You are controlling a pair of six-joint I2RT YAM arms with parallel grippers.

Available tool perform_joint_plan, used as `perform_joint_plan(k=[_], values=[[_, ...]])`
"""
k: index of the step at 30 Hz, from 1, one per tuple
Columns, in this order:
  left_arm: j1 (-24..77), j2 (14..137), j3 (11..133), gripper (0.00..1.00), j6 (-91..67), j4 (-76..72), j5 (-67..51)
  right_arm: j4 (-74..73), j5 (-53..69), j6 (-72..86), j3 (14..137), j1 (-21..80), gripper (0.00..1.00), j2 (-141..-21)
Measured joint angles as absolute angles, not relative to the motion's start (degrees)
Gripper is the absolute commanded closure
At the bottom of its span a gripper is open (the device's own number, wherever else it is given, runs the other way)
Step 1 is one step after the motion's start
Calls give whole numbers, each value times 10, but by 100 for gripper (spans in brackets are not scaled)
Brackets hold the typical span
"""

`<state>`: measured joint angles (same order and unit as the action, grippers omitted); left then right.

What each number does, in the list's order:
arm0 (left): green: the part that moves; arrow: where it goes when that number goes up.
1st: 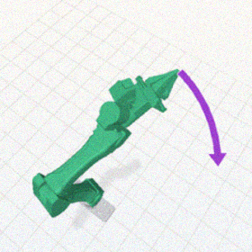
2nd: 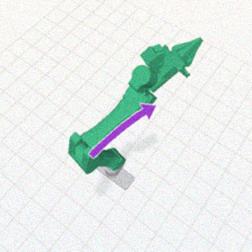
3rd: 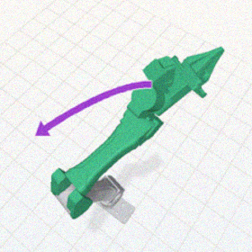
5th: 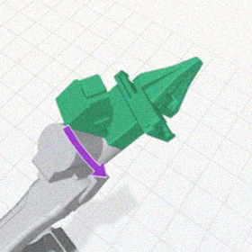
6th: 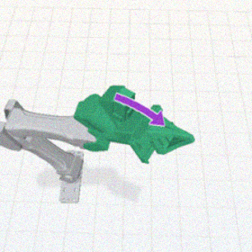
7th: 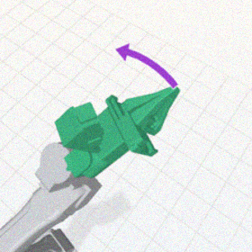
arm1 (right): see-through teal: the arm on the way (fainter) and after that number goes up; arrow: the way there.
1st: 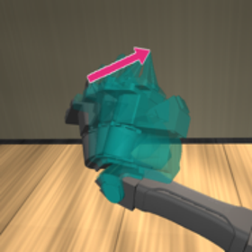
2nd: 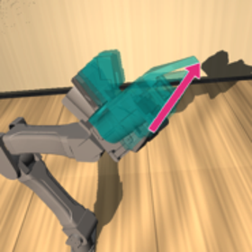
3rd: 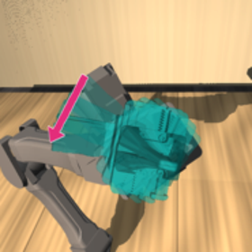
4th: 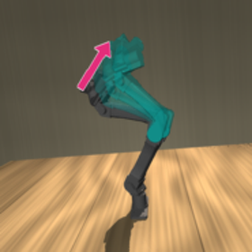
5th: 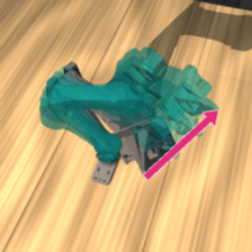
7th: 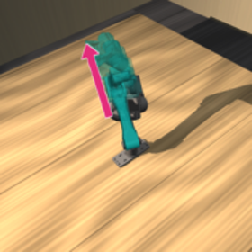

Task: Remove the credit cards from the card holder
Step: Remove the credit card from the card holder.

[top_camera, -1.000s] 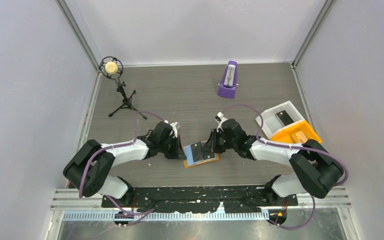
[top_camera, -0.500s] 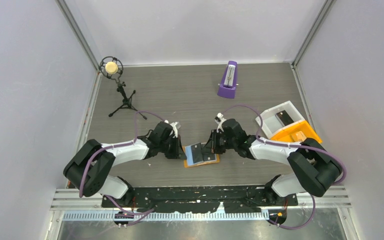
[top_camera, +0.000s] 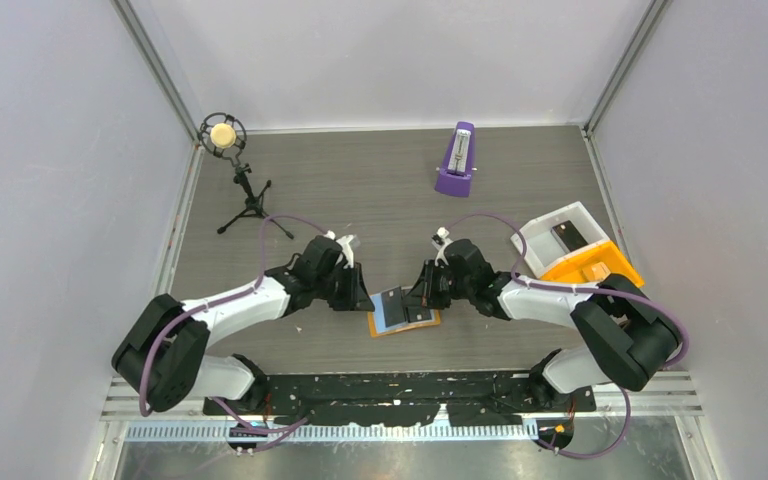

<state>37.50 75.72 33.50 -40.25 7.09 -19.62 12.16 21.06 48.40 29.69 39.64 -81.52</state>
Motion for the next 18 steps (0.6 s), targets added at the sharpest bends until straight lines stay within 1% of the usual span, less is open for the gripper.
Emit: perform_joint_plan(k=[5,10,14,18], values=[[375,759,340,82,-404,64,-202,124,207,491,295,400,95,-815],[375,809,341,86,-417,29,-232,124,205,497,296,405,95,-815],[375,845,340,92,-429,5,-244,124,205,497,296,406,95,-815],[375,858,352,94,-425,28,-237,116,203,491,296,406,95,-815]])
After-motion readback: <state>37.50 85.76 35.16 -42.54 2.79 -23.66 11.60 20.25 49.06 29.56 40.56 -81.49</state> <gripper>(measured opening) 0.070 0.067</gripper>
